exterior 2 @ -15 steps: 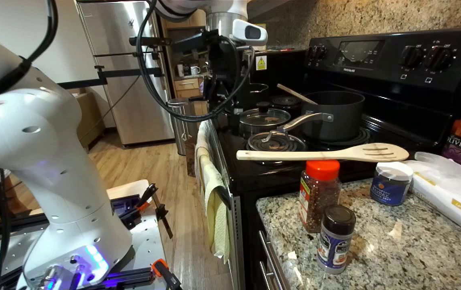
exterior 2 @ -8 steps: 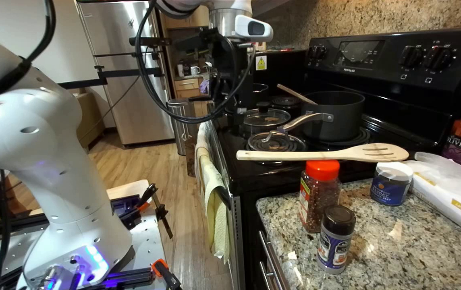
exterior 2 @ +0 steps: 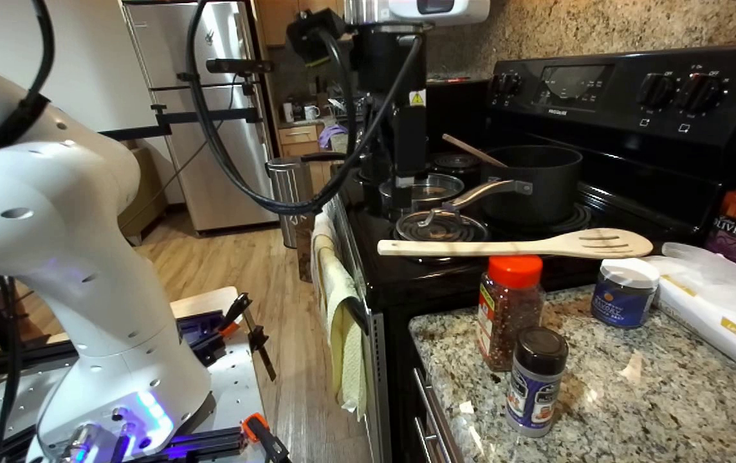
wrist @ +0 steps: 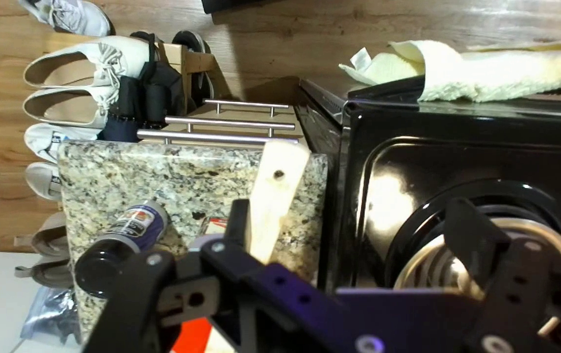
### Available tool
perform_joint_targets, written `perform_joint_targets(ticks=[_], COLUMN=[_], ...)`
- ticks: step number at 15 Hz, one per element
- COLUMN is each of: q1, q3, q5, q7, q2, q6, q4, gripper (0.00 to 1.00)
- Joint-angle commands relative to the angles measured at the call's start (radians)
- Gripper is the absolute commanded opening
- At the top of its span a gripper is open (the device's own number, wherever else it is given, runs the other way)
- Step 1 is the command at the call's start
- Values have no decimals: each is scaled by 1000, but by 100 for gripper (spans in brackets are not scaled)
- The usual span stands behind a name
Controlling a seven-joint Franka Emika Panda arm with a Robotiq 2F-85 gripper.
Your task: Remove the seasoning shaker from the far right of the countertop and put it on the left side of the stove
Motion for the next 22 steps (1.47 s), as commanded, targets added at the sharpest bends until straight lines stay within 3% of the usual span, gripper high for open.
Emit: perform_joint_targets(ticks=[1,7,14,20,21,22], q1=[-50,-107,-142,-180,-175,-179], q3=[-25,-66,-103,-156,-161,-151], q5=[33,32,68,202,231,186], q7=[44,123,218,267,225,235], q2=[29,166,344,376,357,373], q6=[46,163,183,168,190,171], q4=[43,133,233,228,208,227], gripper=[100,100,100,100,100,100])
